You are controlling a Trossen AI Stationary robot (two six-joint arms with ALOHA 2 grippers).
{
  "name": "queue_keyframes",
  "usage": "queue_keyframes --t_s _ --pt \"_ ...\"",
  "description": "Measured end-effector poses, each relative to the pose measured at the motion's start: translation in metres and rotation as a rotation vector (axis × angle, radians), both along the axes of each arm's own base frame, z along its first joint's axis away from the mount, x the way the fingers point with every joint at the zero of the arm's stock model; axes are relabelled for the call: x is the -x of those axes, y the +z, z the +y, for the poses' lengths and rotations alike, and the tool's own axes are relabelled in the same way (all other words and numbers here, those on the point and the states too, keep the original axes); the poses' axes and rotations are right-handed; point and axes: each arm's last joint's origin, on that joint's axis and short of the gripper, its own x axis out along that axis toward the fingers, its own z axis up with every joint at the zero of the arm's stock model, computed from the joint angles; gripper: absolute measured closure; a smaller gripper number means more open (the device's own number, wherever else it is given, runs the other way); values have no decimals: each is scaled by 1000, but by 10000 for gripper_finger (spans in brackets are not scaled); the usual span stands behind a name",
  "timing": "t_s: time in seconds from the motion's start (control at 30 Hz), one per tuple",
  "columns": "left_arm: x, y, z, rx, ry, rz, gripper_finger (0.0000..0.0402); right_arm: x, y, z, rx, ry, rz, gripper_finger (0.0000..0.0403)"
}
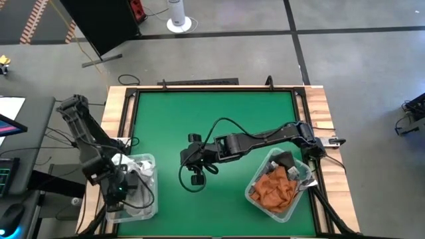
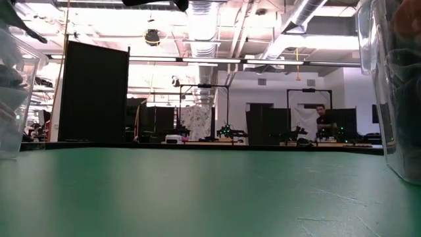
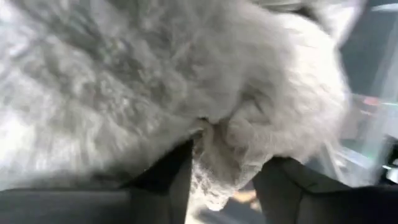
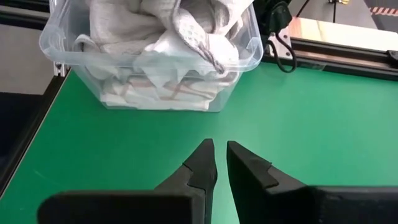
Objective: Sort towels by color in basket
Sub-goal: Put the gray towel into the left transparent bin
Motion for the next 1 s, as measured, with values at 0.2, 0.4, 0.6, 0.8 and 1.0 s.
queue_keyframes --t_s 0.2,0.4,0.6,0.8,1.0 --pt "4 56 7 37 18 -14 209 0 0 0 -1 0 -4 330" --pt "7 98 19 -6 33 -187 211 0 0 0 0 1 -3 330" --pt "3 86 30 -310 76 -350 224 1 0 2 0 5 4 330" --pt "-6 31 17 -385 66 -337 230 2 -1 6 2 14 9 330" --pt "-7 -35 12 -351 78 -268 230 2 -1 9 0 22 8 330"
